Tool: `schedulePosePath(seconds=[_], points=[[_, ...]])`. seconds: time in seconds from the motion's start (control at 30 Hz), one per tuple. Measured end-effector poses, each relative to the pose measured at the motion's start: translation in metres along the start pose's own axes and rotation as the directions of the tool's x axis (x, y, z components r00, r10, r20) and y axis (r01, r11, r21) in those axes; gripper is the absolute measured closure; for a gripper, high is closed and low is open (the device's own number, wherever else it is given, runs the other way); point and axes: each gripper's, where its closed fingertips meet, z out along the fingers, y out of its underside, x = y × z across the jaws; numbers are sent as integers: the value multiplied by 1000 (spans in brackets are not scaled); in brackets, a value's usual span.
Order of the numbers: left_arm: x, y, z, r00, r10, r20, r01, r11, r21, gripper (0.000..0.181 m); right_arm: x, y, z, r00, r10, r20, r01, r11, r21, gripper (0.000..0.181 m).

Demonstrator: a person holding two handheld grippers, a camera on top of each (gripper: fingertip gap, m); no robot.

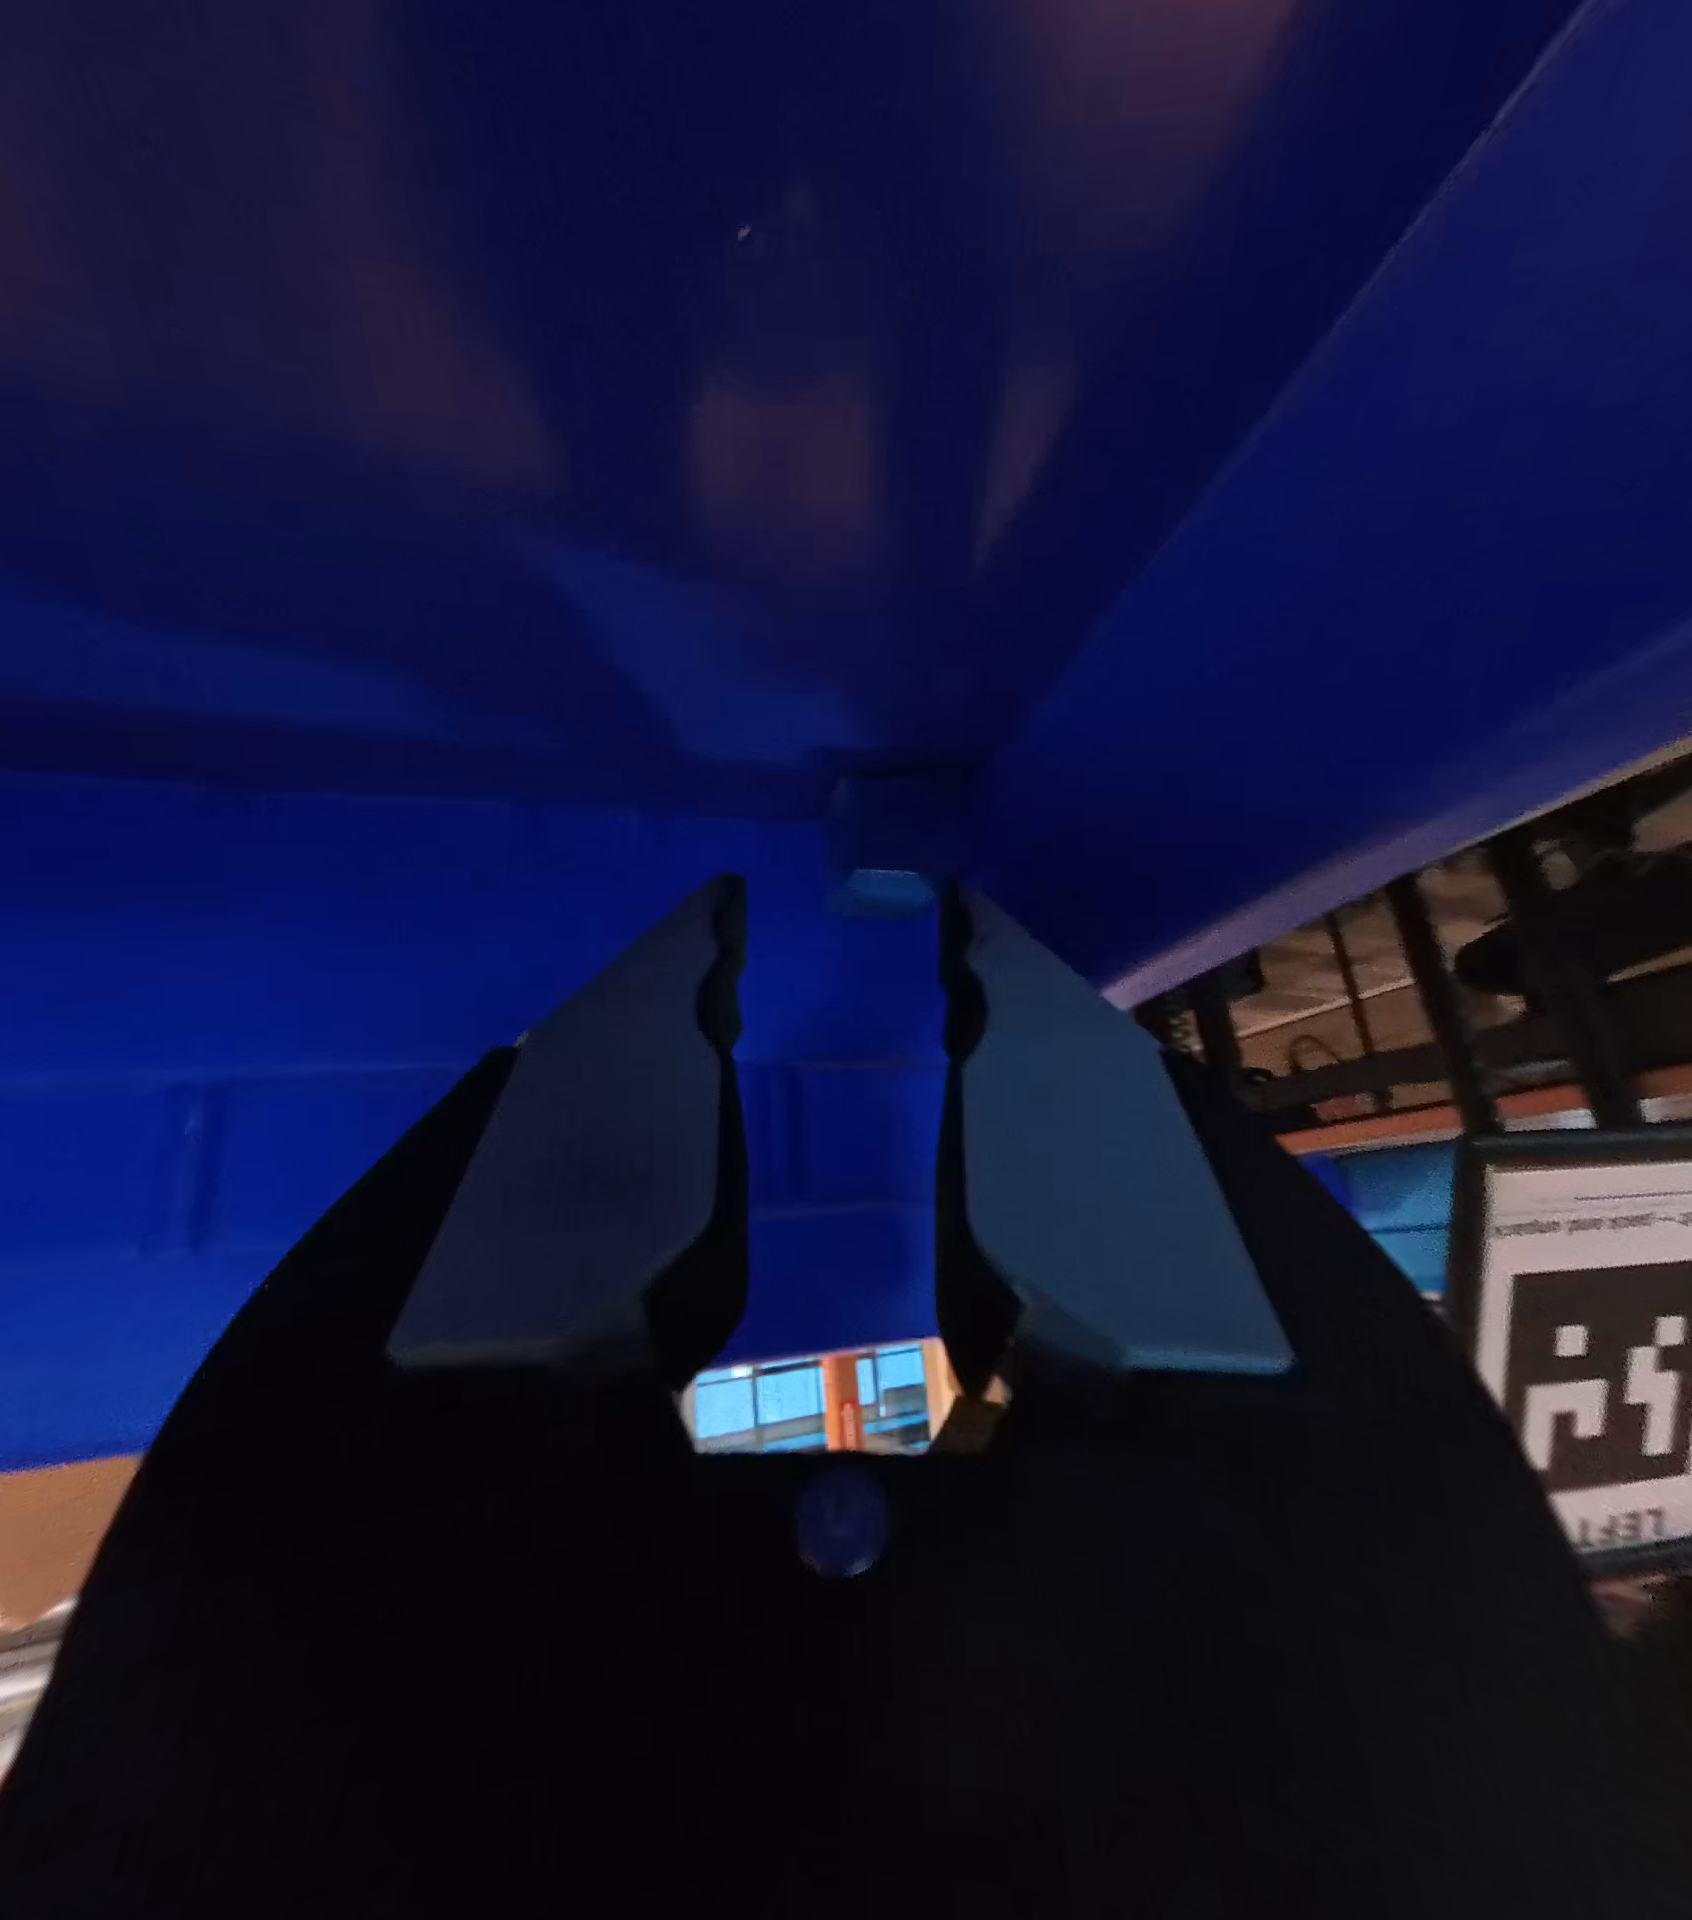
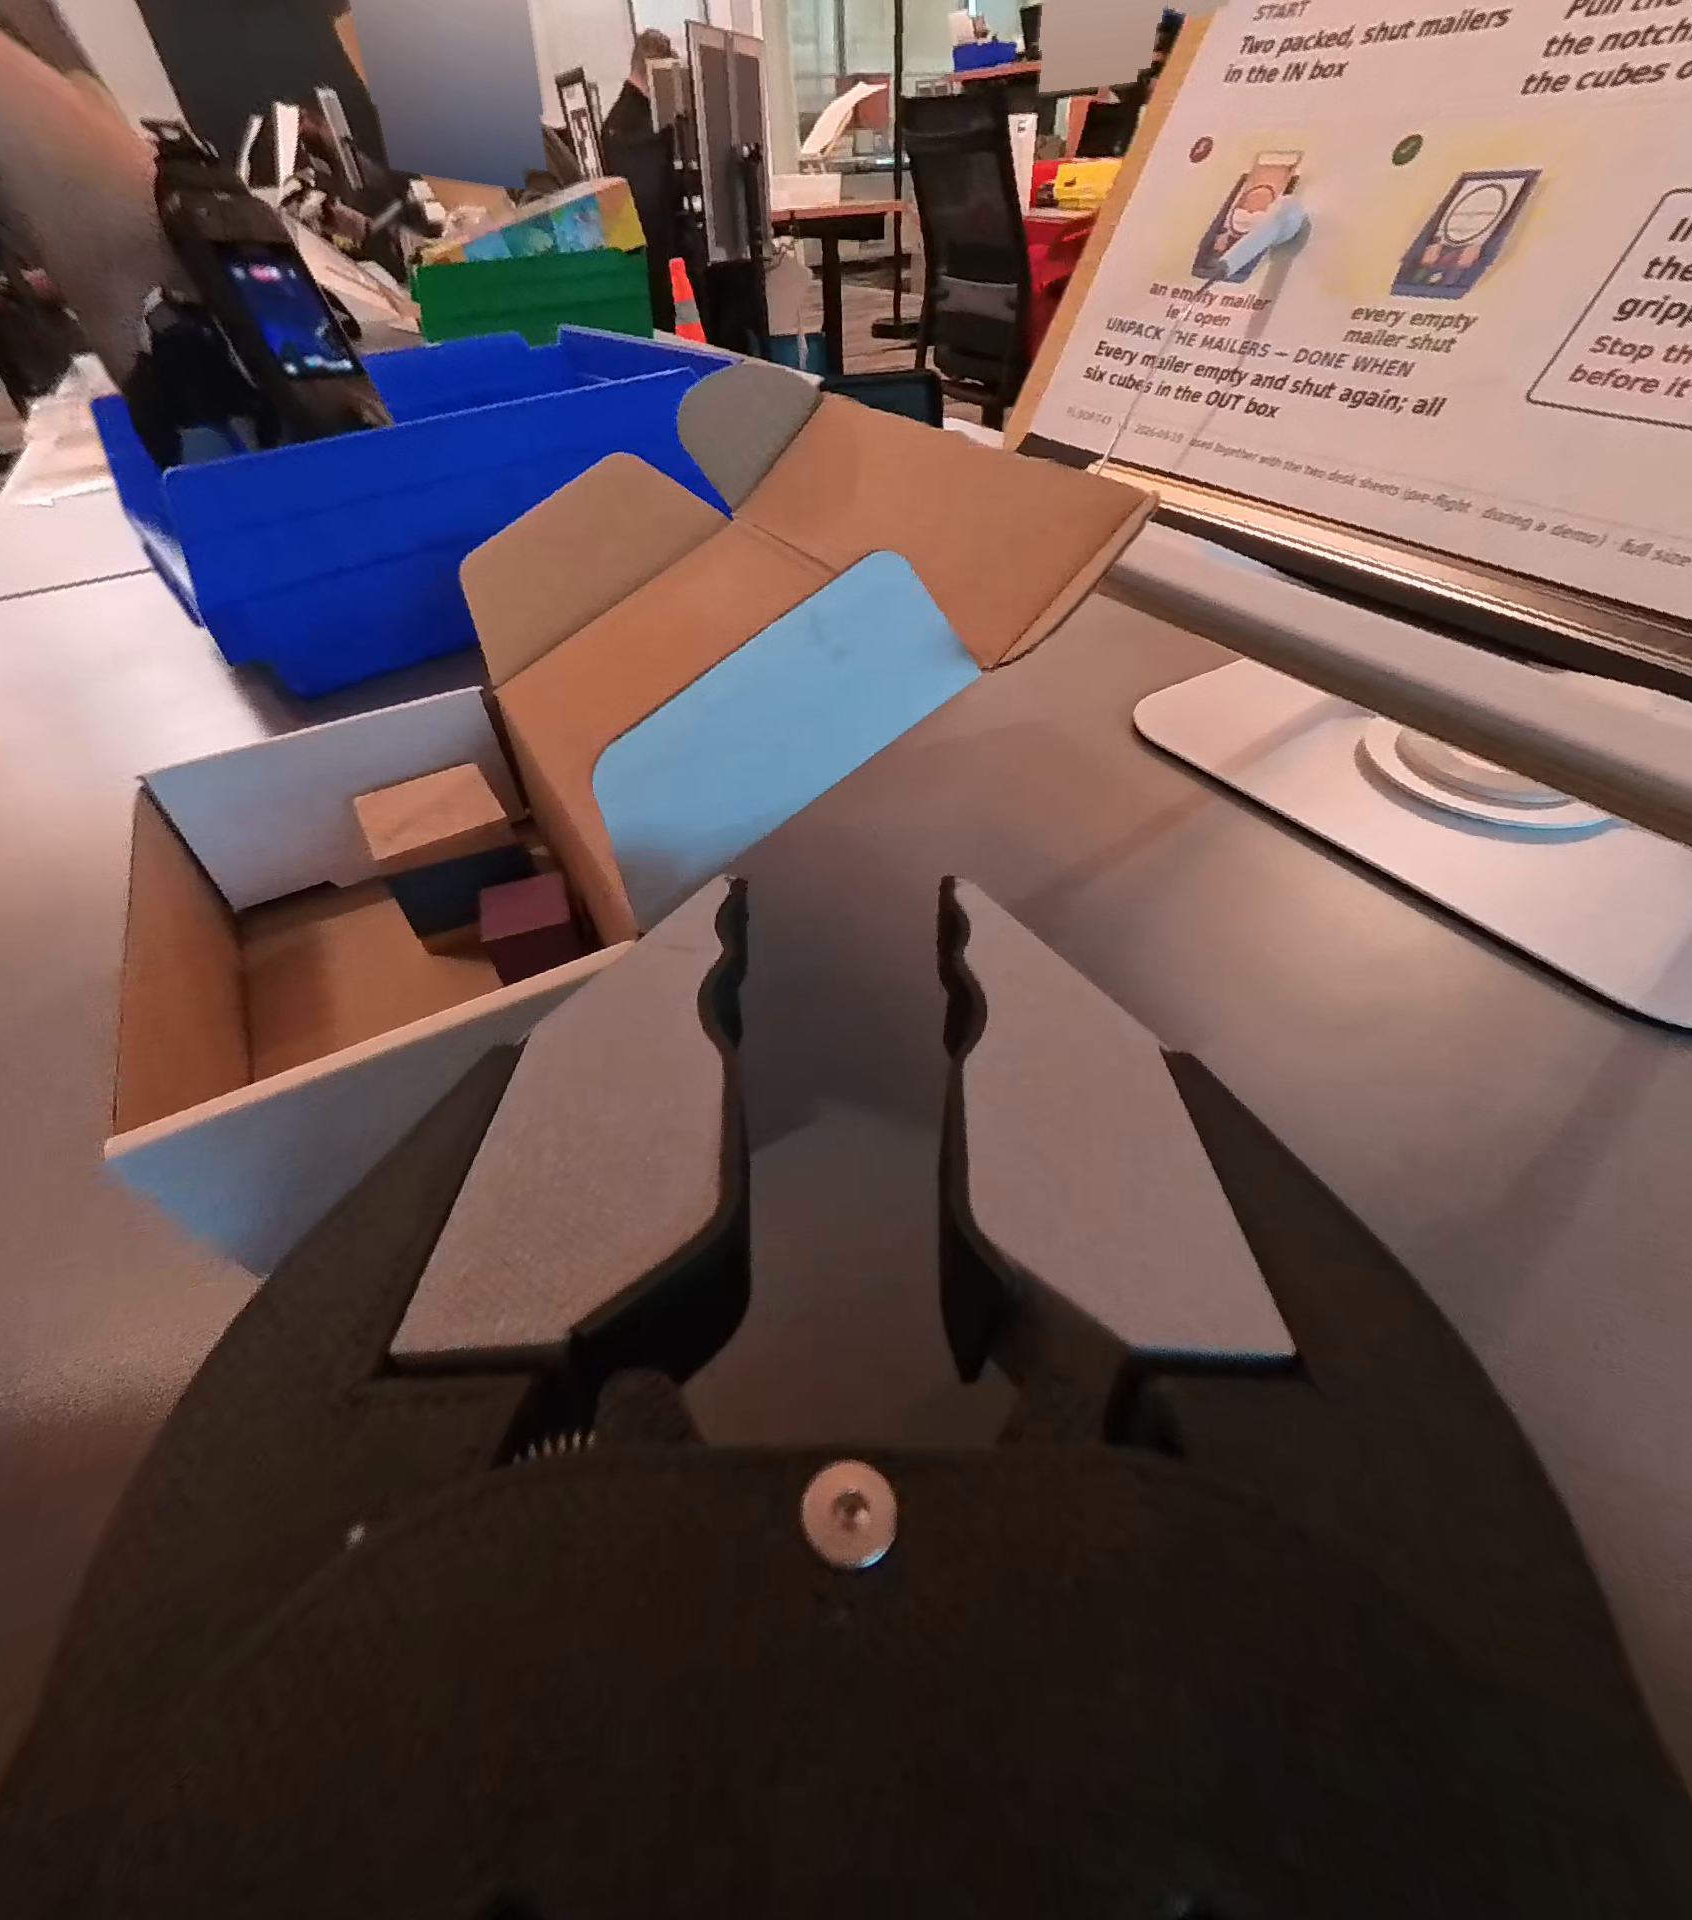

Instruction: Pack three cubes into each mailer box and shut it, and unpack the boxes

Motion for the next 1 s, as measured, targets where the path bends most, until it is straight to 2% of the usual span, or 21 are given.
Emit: schedulePosePath(seconds=[0.13,0.23,0.4,0.47,0.5,0.57,0.73,0.87,1.0], points=[[-16,-9,-13,994,-33,107,26,997,69,157,-4,2,1,1000,-27,4,27,1000,-14,148],[-30,-9,-22,981,-79,176,60,992,113,151,-6,3,2,999,-39,7,39,999,-23,148],[-10,-6,-16,990,-139,36,132,979,156,126,-9,3,3,999,-39,17,40,999,-24,148],[-11,-2,-7,985,-169,33,163,978,130,129,-11,3,4,999,-41,22,42,999,-25,149],[-12,-3,-2,983,-183,31,178,976,126,141,-11,3,4,999,-43,24,43,999,-25,149],[-8,-6,8,984,-176,18,174,980,97,151,-12,3,4,999,-47,25,48,999,-25,149],[-4,-5,15,994,-90,55,89,996,24,154,-12,2,3,999,-49,20,49,999,-17,150],[-6,2,-10,988,-111,109,102,991,86,153,-16,2,5,998,-48,34,49,999,-20,150],[-6,6,-60,961,-145,234,86,965,246,153,-23,2,8,996,-71,49,72,997,-22,152]])
